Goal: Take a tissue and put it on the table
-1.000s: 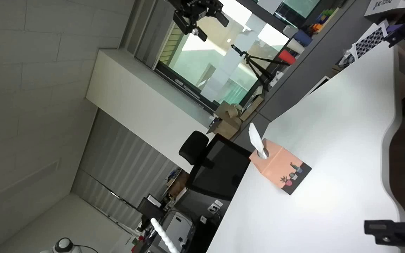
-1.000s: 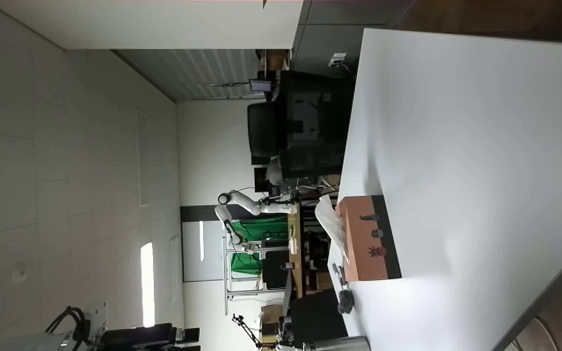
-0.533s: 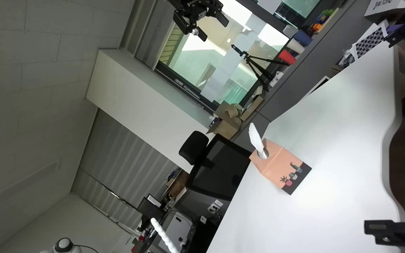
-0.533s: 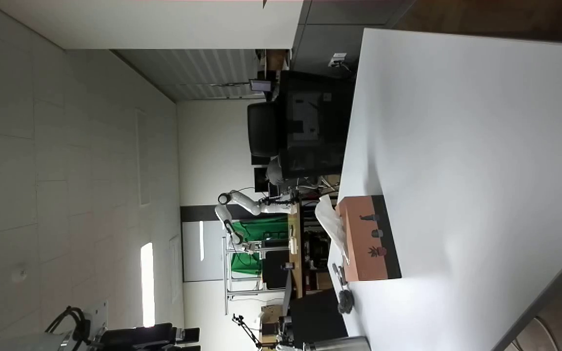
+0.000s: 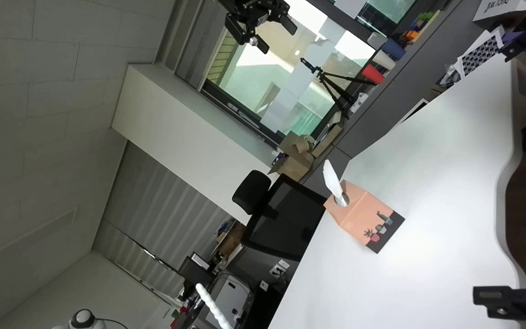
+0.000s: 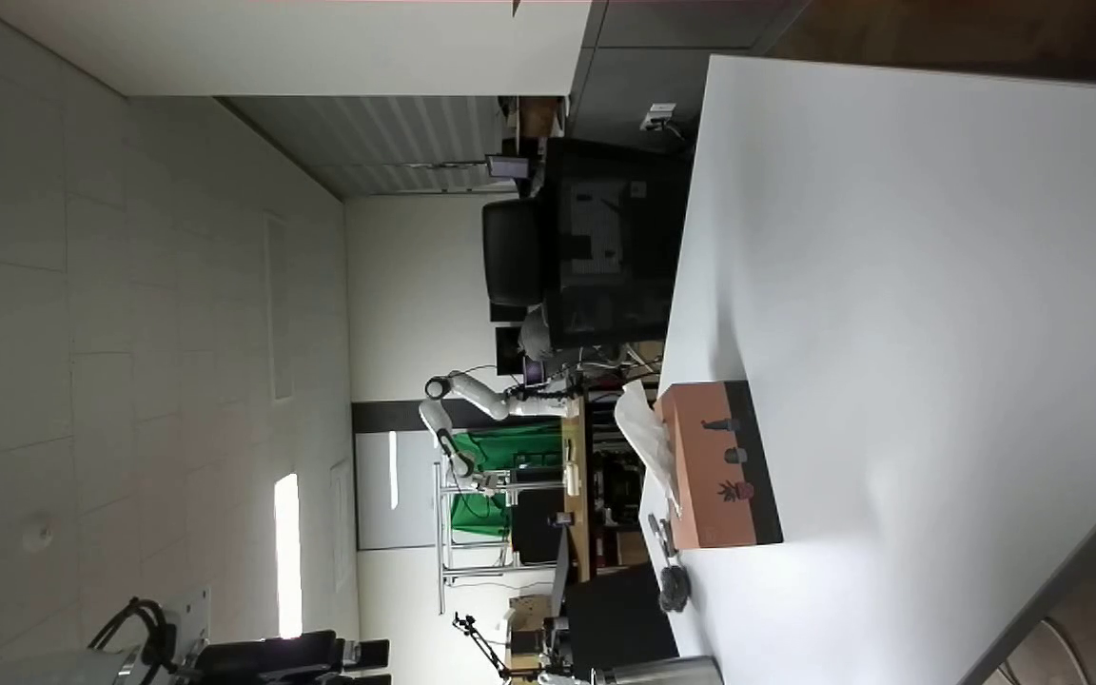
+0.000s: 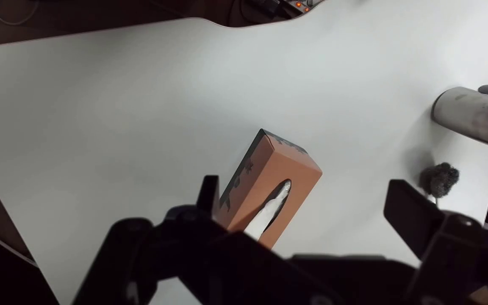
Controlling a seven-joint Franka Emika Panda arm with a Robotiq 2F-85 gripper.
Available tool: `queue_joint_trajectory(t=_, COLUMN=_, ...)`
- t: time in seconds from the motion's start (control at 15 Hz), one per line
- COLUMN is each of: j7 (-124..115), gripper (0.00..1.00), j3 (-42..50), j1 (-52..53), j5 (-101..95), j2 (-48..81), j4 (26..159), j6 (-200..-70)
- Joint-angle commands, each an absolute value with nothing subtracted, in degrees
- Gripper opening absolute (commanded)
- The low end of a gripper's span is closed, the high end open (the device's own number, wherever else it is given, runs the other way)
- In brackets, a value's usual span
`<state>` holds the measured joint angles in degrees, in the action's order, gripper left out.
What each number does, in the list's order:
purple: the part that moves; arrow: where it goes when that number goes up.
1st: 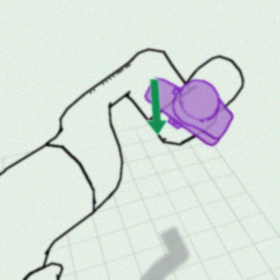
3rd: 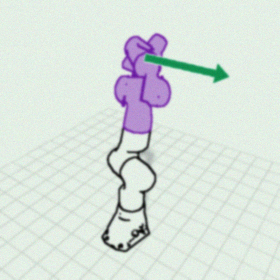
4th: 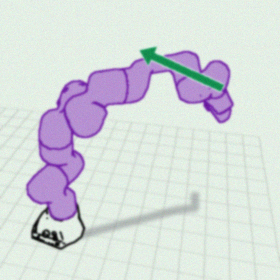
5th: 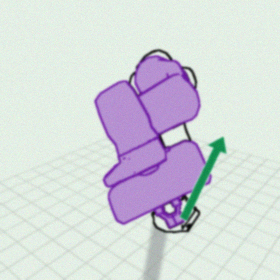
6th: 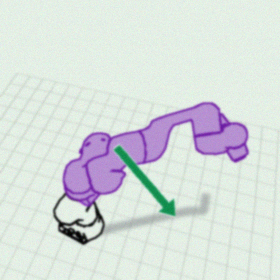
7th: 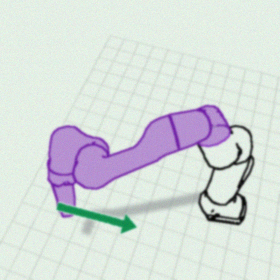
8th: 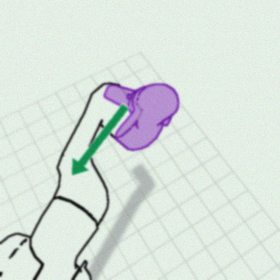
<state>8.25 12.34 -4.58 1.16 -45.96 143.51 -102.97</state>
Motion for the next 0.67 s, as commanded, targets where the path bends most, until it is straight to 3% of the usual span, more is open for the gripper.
queue_joint_trajectory(t=0.0, j7=8.7, gripper=1.0, j3=11.9, j1=-5.3, j5=1.6, j2=-45.8, j4=143.4, j6=-102.8)
queue_joint_trajectory(t=0.6, j7=9.8, gripper=1.0, j3=12.3, j1=-4.7, j5=1.7, j2=-44.5, j4=142.9, j6=-104.2)
